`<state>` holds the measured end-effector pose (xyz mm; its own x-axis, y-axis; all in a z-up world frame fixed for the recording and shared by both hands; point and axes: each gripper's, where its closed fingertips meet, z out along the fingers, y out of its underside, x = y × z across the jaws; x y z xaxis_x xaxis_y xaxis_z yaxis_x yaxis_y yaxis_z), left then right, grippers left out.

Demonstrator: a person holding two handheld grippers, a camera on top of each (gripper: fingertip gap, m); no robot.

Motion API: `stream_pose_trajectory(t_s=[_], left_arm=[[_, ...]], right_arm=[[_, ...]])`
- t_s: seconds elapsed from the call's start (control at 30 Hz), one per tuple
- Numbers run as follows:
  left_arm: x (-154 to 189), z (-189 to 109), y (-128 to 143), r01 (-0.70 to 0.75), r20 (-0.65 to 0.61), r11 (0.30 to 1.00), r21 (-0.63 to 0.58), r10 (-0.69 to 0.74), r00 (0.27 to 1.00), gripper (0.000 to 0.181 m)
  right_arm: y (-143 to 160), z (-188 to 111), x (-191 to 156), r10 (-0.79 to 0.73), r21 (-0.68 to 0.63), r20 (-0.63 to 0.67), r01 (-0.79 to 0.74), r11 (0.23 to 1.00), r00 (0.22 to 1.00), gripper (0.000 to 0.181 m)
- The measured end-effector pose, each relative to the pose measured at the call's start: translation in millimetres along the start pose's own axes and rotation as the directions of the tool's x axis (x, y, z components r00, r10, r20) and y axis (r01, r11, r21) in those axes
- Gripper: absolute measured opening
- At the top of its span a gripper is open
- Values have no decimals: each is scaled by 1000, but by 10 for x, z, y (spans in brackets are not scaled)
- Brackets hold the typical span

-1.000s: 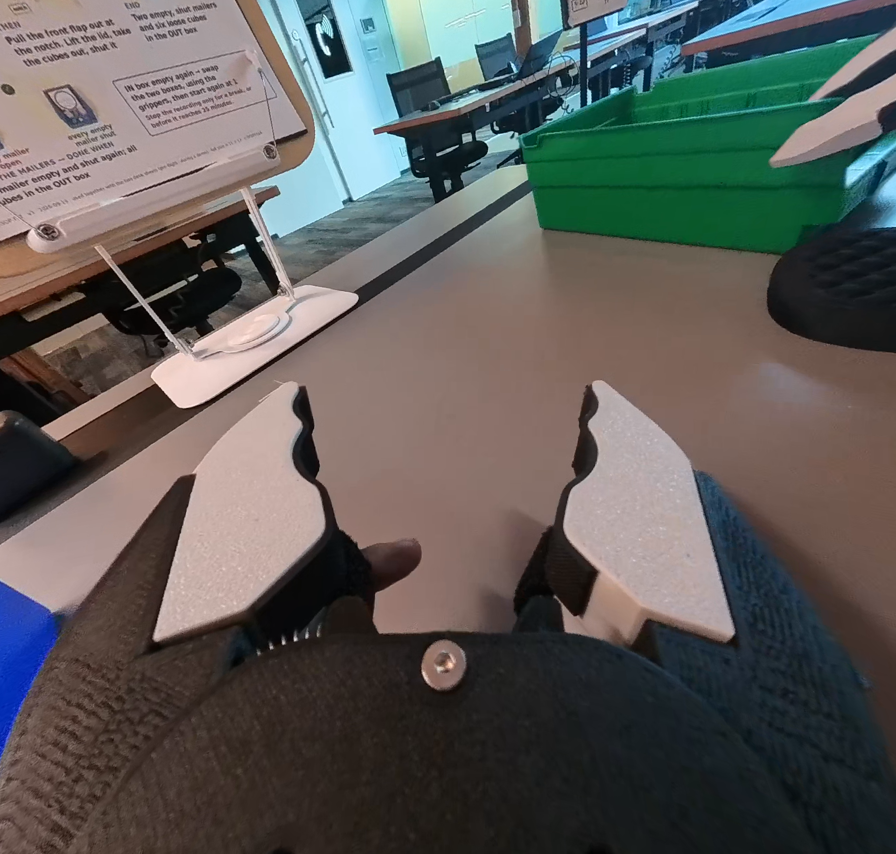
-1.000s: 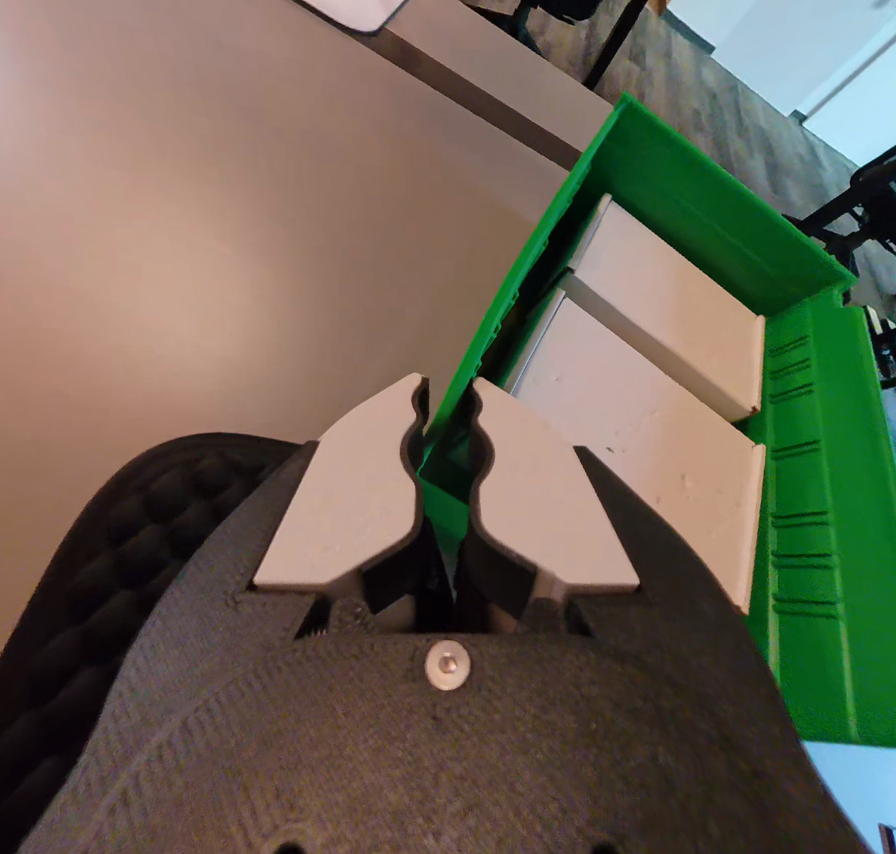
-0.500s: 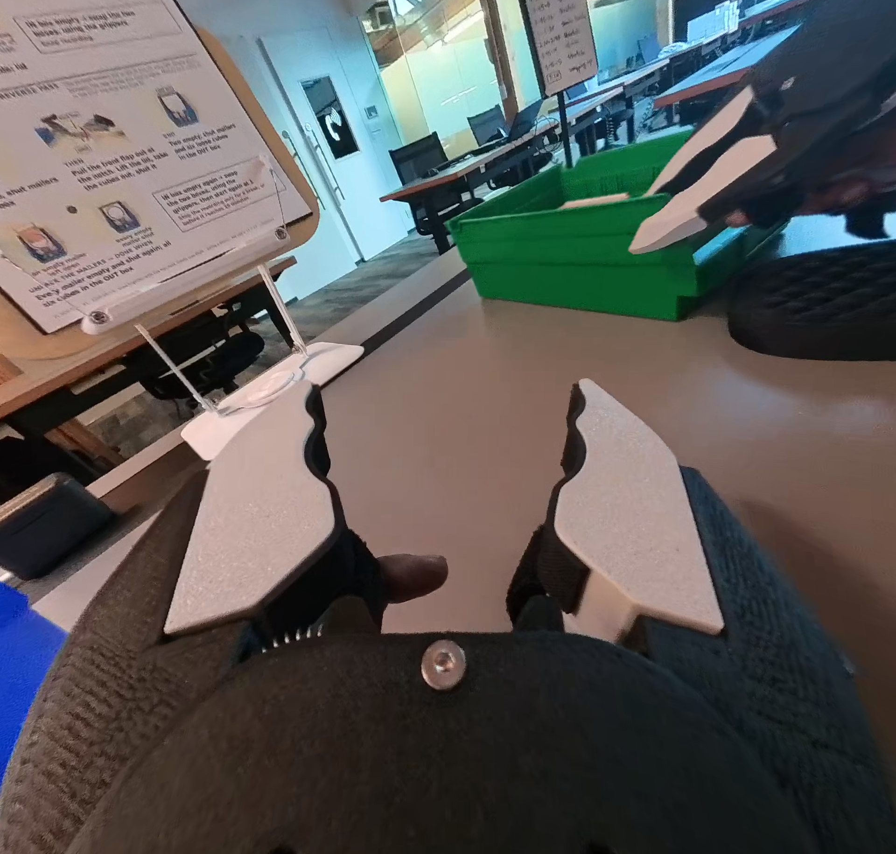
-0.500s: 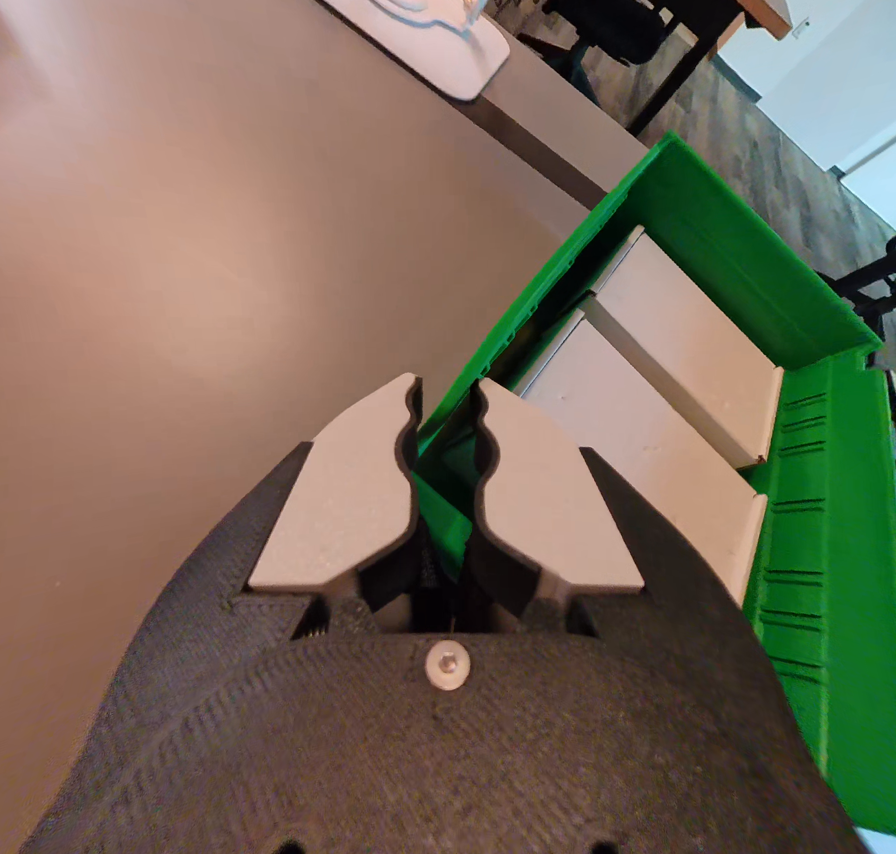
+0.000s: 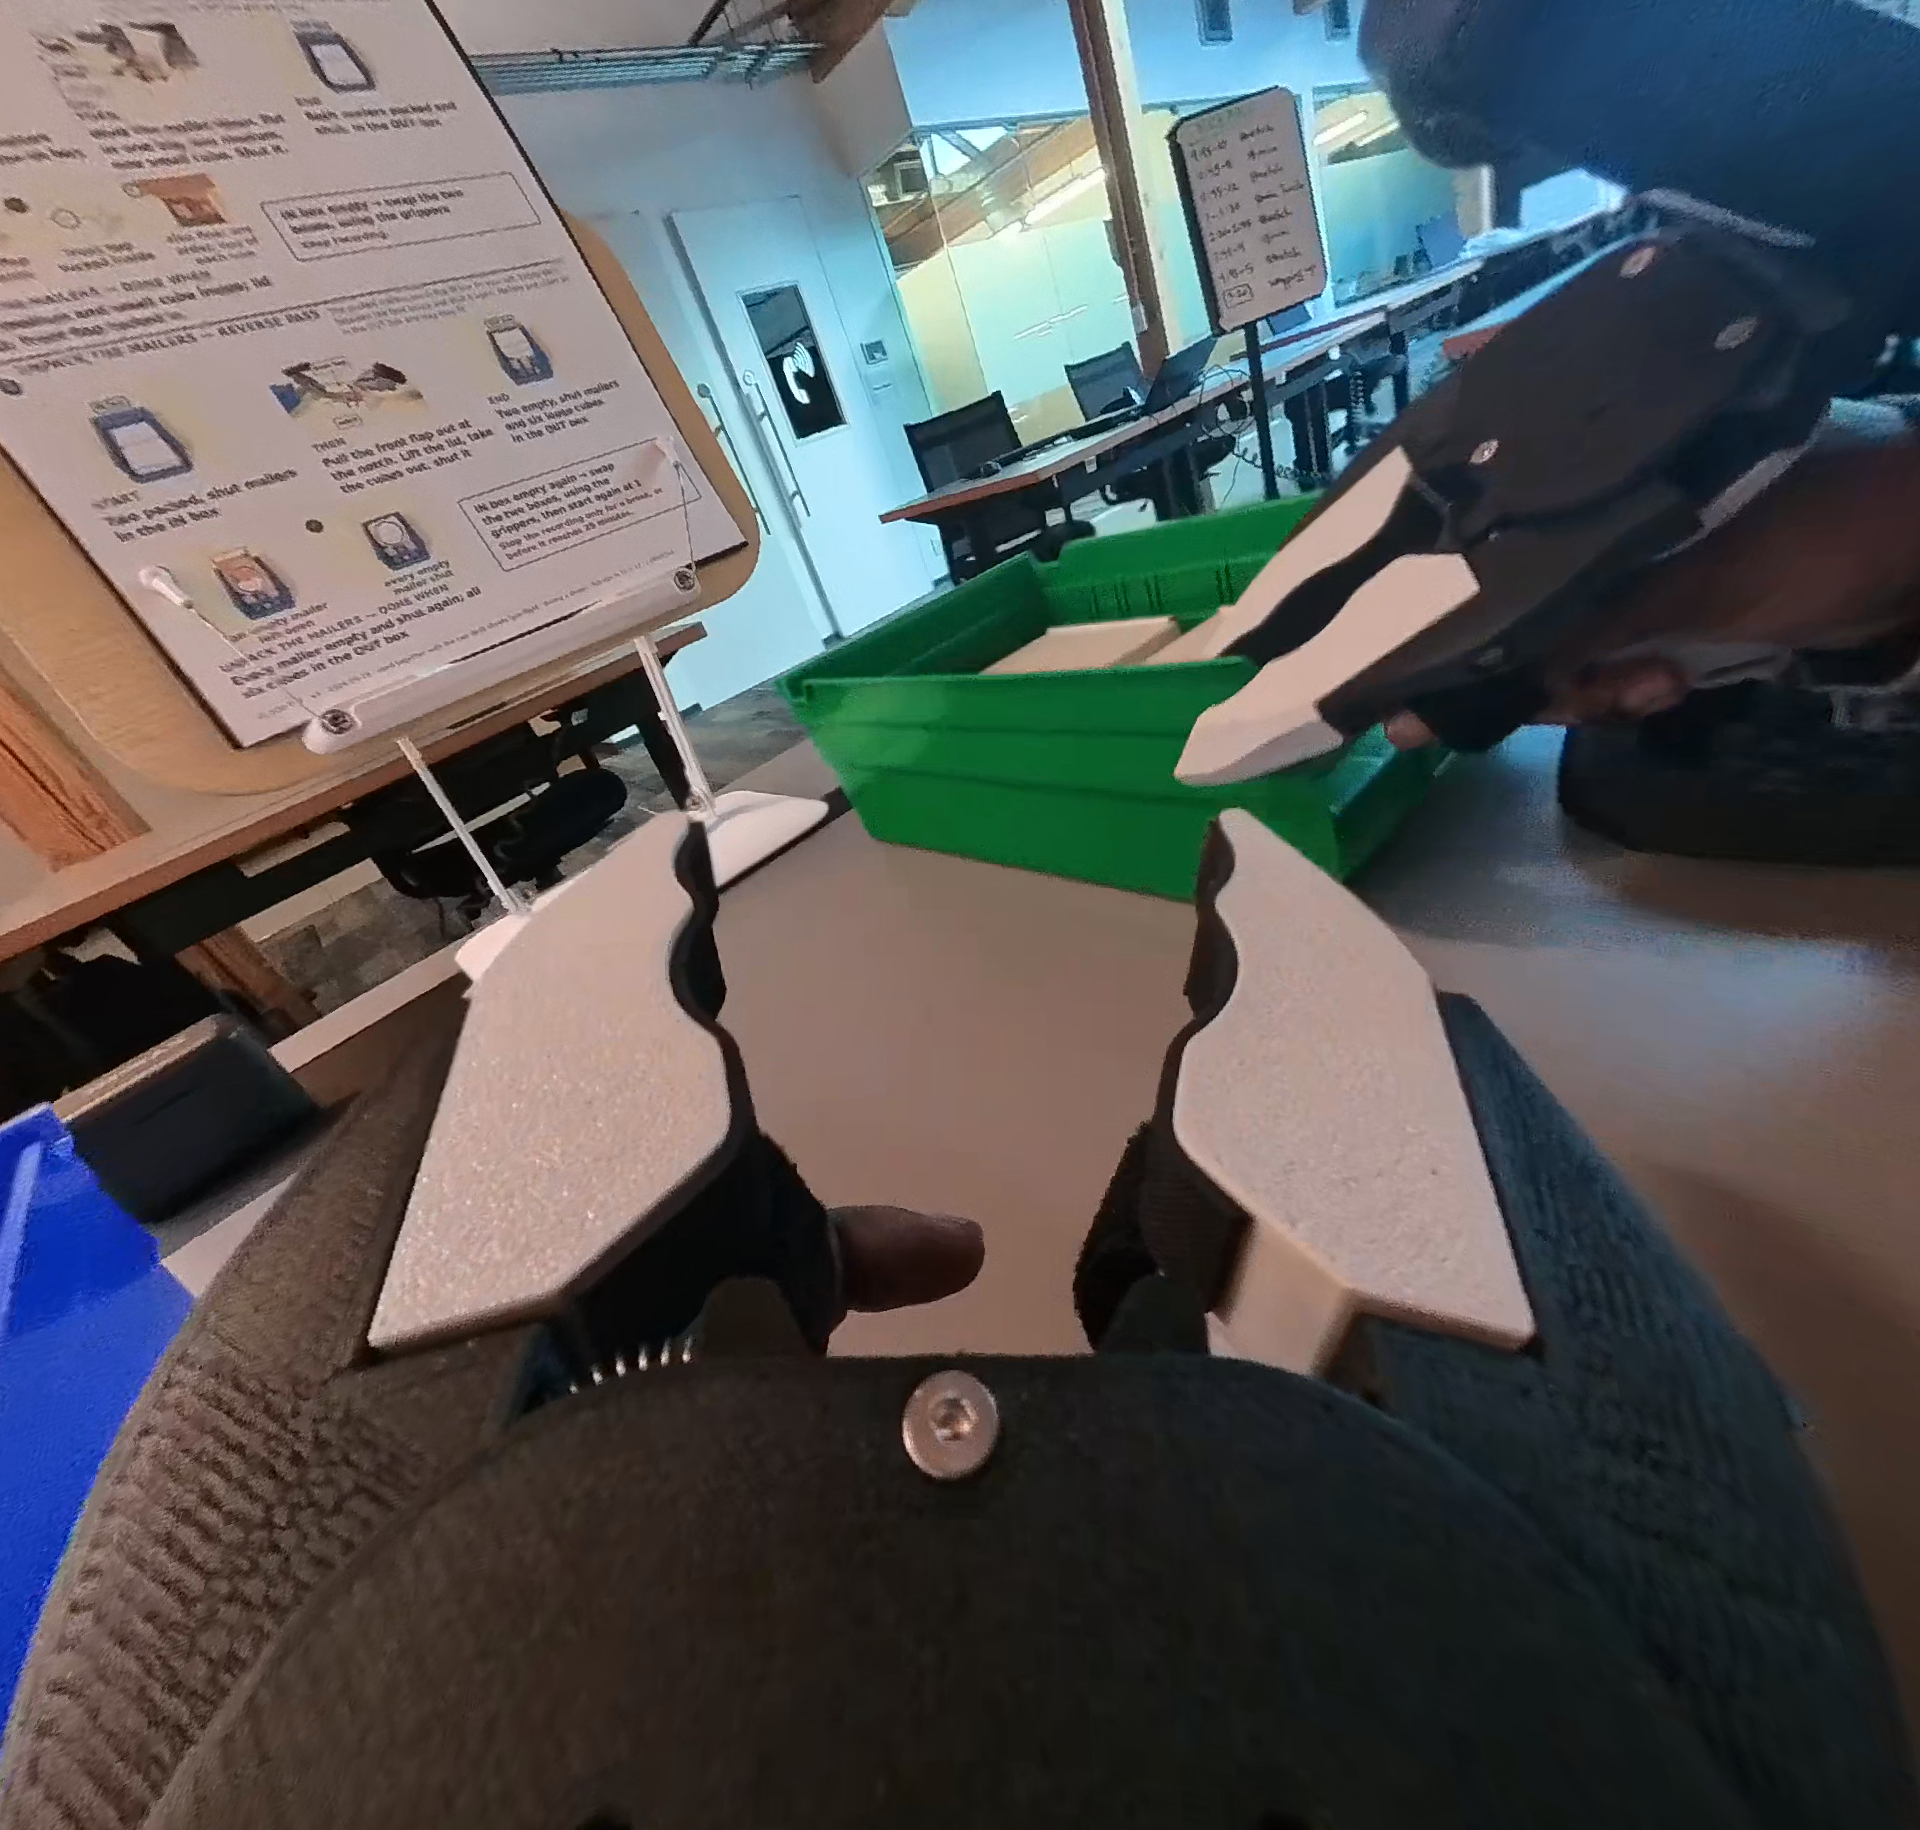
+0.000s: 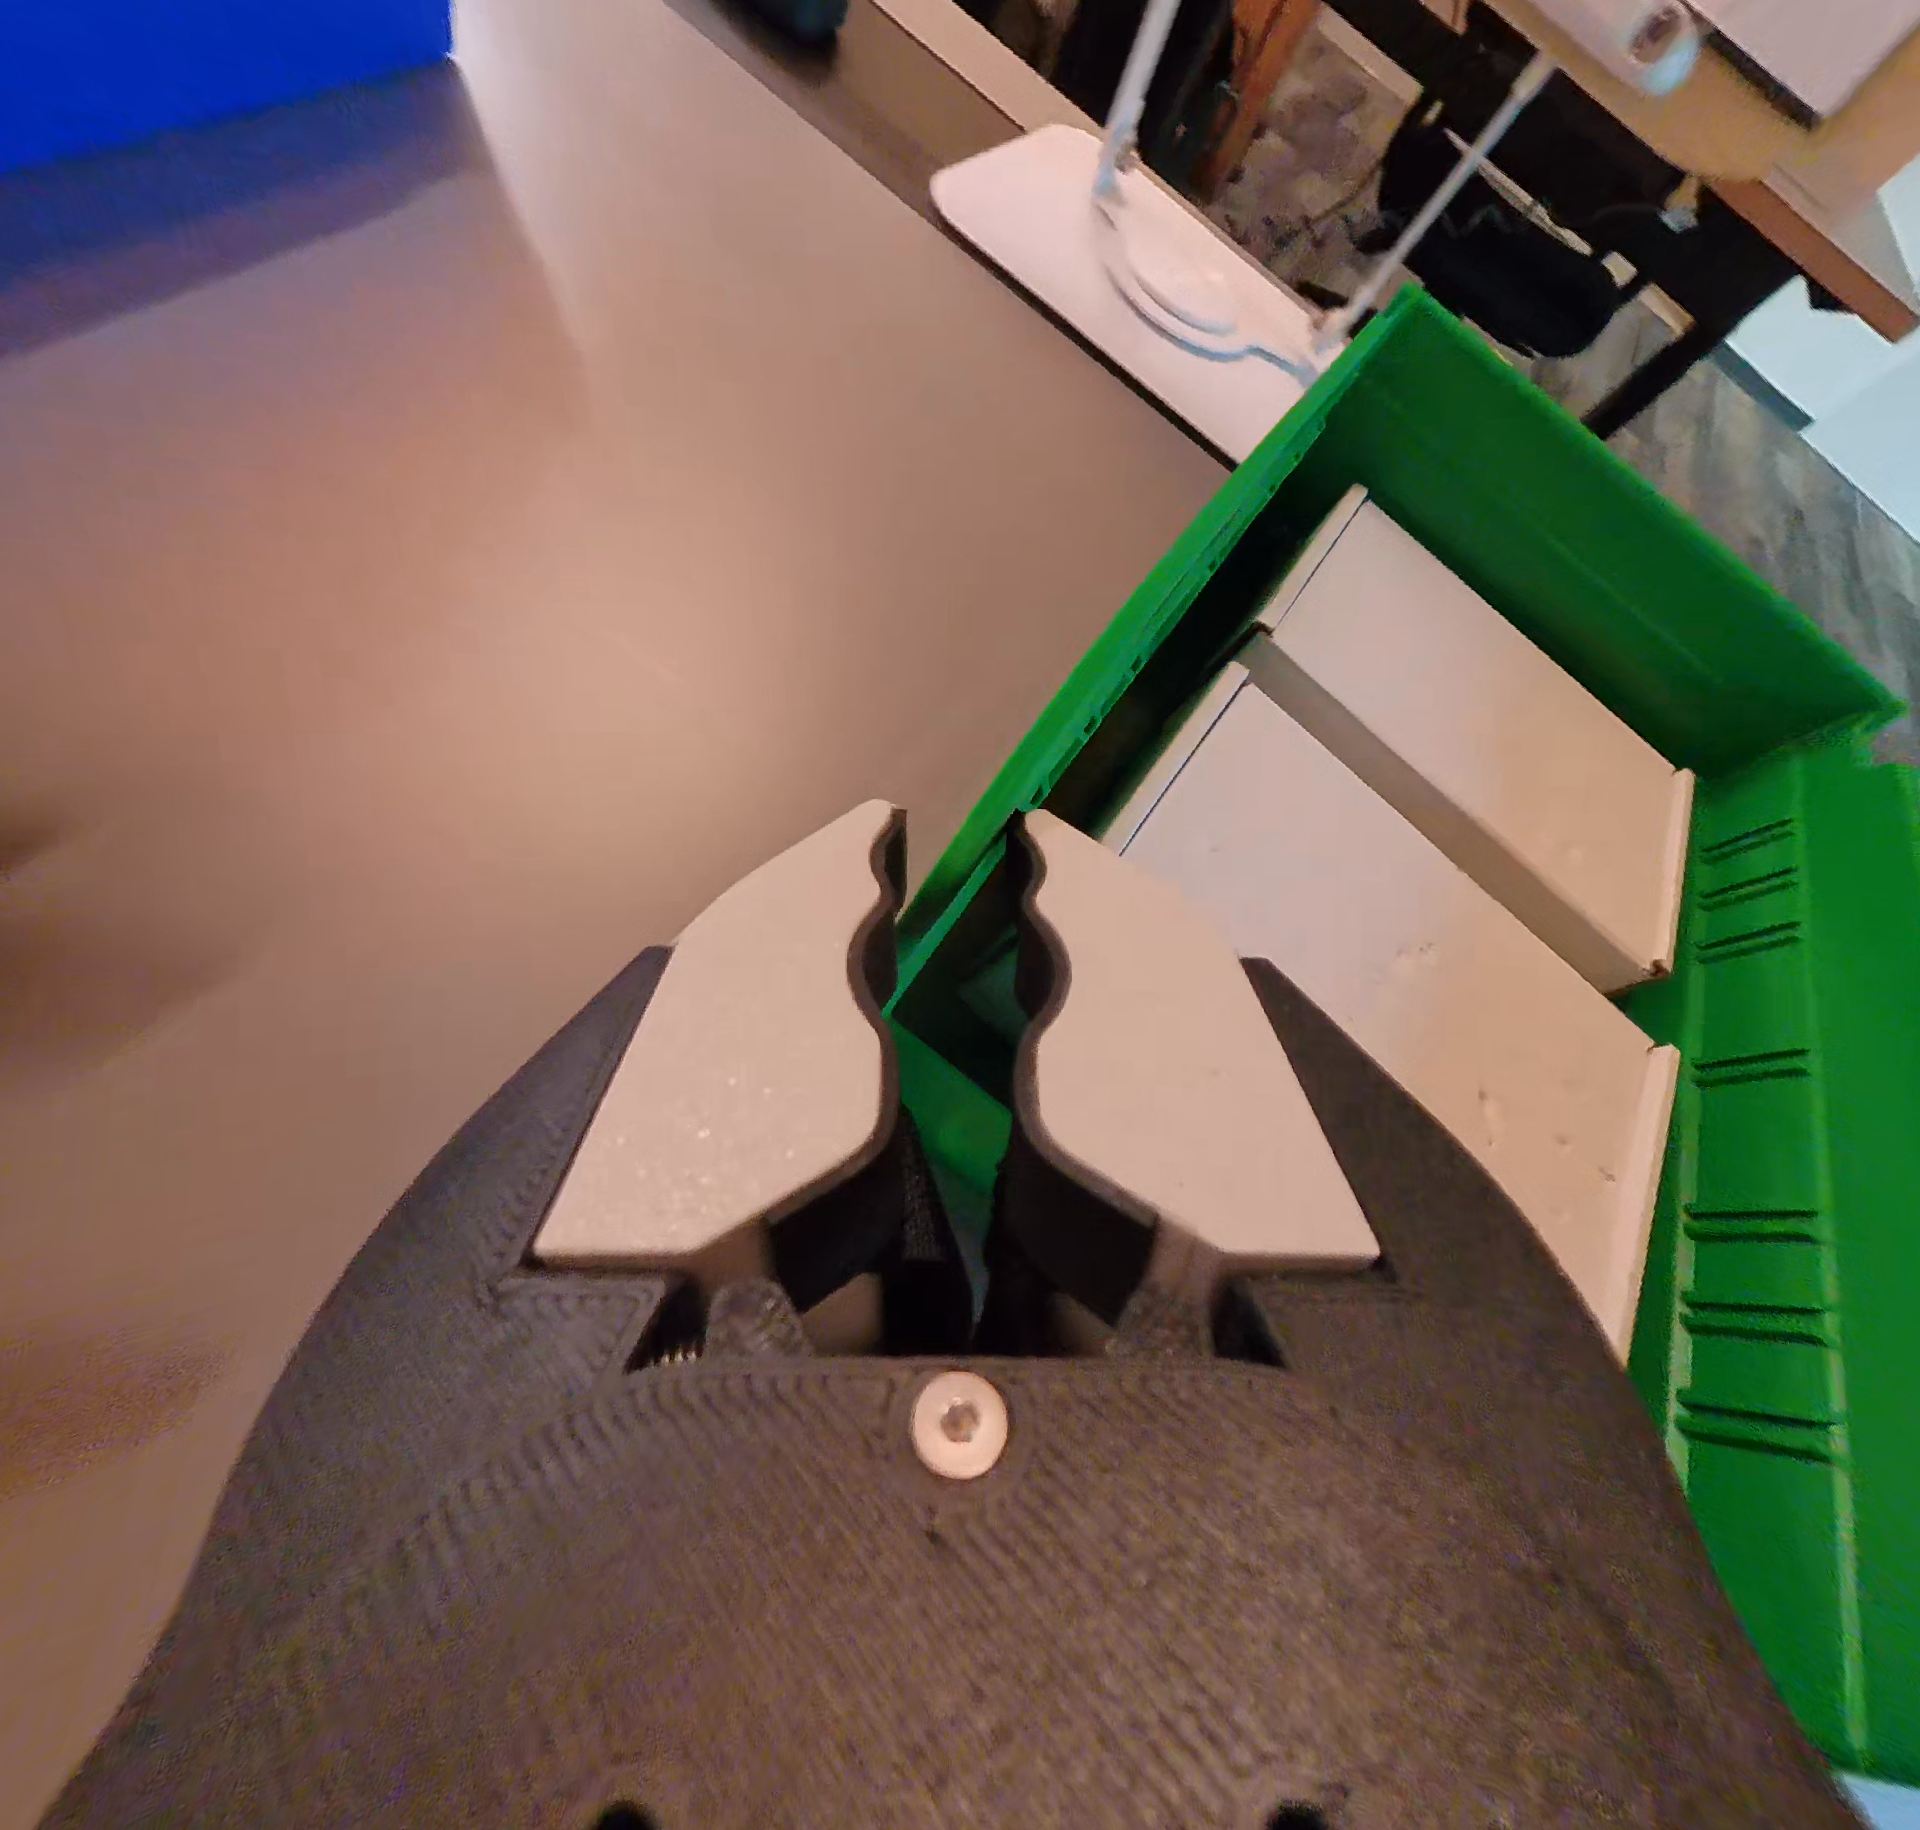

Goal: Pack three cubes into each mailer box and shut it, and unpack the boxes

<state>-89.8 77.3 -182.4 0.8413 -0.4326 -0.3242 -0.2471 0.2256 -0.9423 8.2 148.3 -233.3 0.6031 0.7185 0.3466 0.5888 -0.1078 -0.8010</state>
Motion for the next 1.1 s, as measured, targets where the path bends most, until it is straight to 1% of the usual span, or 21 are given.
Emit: stream_pose_trajectory(t_s=[0.23, 0.33, 0.57, 0.67, 0.73, 0.8, 0.83, 0.87, 0.93, 0.97, 1.0, 1.07, 1.1], left_arm=[[-267, -94, -145, 64, 131, 994, 90, -75, 989, 84], [-351, -126, -167, 88, 162, 990, 113, -106, 981, 82], [-461, -199, -243, 74, 225, 985, 155, -109, 968, 79], [-505, -214, -227, 106, 240, 981, 162, -143, 960, 79], [-532, -223, -219, 131, 244, 977, 169, -171, 955, 79], [-505, -209, -206, 153, 218, 974, 170, -188, 958, 80], [-467, -185, -180, 157, 202, 976, 153, -186, 962, 80], [-419, -151, -130, 150, 190, 982, 119, -171, 967, 81], [-296, -65, -2, 120, 166, 993, 17, -121, 979, 81], [-249, -15, 67, 100, 162, 994, -40, -92, 983, 80], [-250, 27, 131, 76, 184, 993, -94, -58, 981, 76], [-240, 104, 256, 70, 194, 981, -181, -34, 980, 73], [-253, 132, 332, 83, 201, 970, -228, -36, 979, 68]], right_arm=[[-347, 204, -539, -130, 48, 111, 126, 991, 985, 23], [-479, 279, -746, -156, 64, 160, 148, 987, 975, 25], [-717, 437, -1067, -193, 104, 217, 174, 979, 957, 26], [-748, 406, -1157, -196, 137, 295, 162, 977, 935, 30], [-776, 267, -1128, -174, 173, 356, 118, 978, 918, 33], [-801, 54, -993, -139, 214, 402, 55, 975, 905, 35], [-816, -77, -897, -128, 257, 426, 16, 966, 896, 37], [-819, -176, -723, -92, 294, 413, -37, 955, 906, 37], [-761, -310, -265, -12, 377, 336, -122, 918, 942, 37], [-706, -357, -2, 48, 427, 282, -170, 888, 958, 36], [-627, -401, 244, 123, 476, 241, -228, 849, 963, 35], [-458, -489, 622, 274, 562, 219, -350, 749, 937, 37], [-444, -552, 744, 325, 591, 232, -398, 702, 917, 50]])
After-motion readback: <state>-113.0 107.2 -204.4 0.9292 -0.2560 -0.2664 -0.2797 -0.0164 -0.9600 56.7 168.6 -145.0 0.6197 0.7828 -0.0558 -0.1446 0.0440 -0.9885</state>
